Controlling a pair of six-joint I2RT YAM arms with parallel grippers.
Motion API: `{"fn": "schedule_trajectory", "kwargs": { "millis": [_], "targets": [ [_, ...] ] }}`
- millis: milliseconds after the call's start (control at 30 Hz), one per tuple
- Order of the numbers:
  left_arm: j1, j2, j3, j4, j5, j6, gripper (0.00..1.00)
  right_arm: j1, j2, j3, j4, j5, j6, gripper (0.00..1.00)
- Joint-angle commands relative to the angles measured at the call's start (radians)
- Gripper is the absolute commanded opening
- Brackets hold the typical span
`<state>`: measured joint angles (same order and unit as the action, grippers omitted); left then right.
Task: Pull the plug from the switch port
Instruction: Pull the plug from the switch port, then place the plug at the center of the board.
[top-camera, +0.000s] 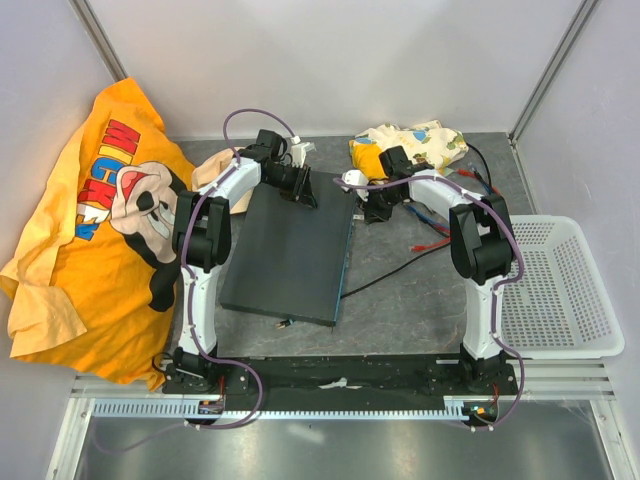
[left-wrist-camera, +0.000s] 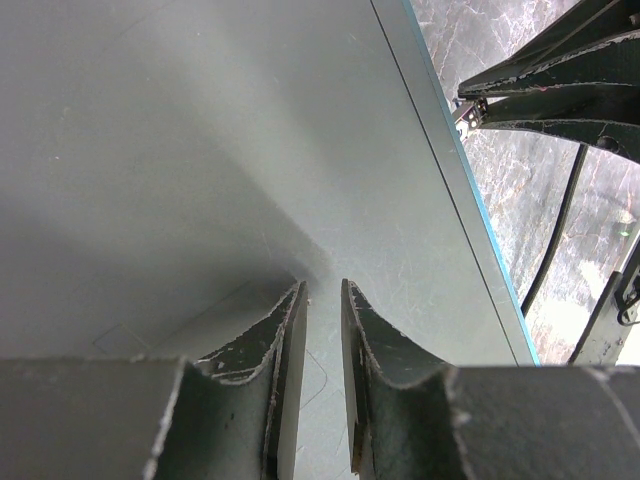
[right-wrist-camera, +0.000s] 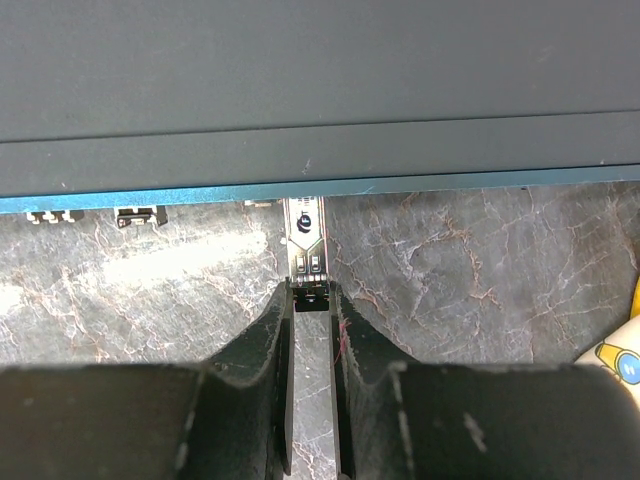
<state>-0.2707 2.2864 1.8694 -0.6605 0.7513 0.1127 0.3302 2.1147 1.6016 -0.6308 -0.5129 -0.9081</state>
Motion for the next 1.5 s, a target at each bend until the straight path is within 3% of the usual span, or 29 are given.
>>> {"fn": "schedule_trajectory", "kwargs": {
  "millis": [0, 267, 333, 500, 600, 667, 767, 933, 1067, 1167, 1467],
  "targets": [
    [-0.004, 0.015, -0.021, 0.021, -0.056, -0.007, 0.29, -0.017, -0.009, 0.024, 0.01, 0.074, -0.058, 0.0],
    [-0.005, 0.015, -0.021, 0.021, -0.053, -0.004, 0.29, -0.046, -0.108, -0.092, -0.003, 0.063, 0.079, 0.0],
    [-0.005, 0.007, -0.024, 0.019, -0.055, -0.002, 0.29, -0.112, -0.148, -0.138, -0.001, 0.054, 0.149, 0.0],
    [-0.005, 0.024, -0.015, 0.021, -0.041, -0.005, 0.29, -0.217, -0.28, -0.249, 0.072, 0.091, 0.121, 0.0],
    [-0.015, 0.038, 0.004, 0.025, -0.033, -0.008, 0.29, -0.217, -0.295, -0.217, 0.127, 0.051, 0.234, 0.0],
    [-0.018, 0.033, 0.005, 0.03, -0.03, -0.007, 0.29, -0.215, -0.283, -0.184, 0.221, 0.065, 0.421, 0.0],
    [-0.018, 0.022, 0.001, 0.025, -0.041, -0.007, 0.29, -0.217, -0.262, -0.166, 0.353, 0.18, 0.662, 0.0],
    [-0.016, 0.01, -0.003, 0.013, -0.049, -0.001, 0.29, -0.23, -0.234, -0.158, 0.402, 0.564, 0.946, 0.0],
    [-0.018, 0.01, -0.001, 0.015, -0.049, -0.004, 0.29, -0.234, -0.225, -0.166, 0.362, 0.567, 0.914, 0.0],
    [-0.018, 0.01, 0.0, 0.015, -0.049, -0.005, 0.29, -0.241, -0.217, -0.173, 0.315, 0.478, 0.813, 0.0],
    [-0.018, 0.008, -0.01, 0.019, -0.043, -0.005, 0.29, -0.281, -0.139, -0.091, 0.152, 0.473, 0.491, 0.0]
  ]
}}
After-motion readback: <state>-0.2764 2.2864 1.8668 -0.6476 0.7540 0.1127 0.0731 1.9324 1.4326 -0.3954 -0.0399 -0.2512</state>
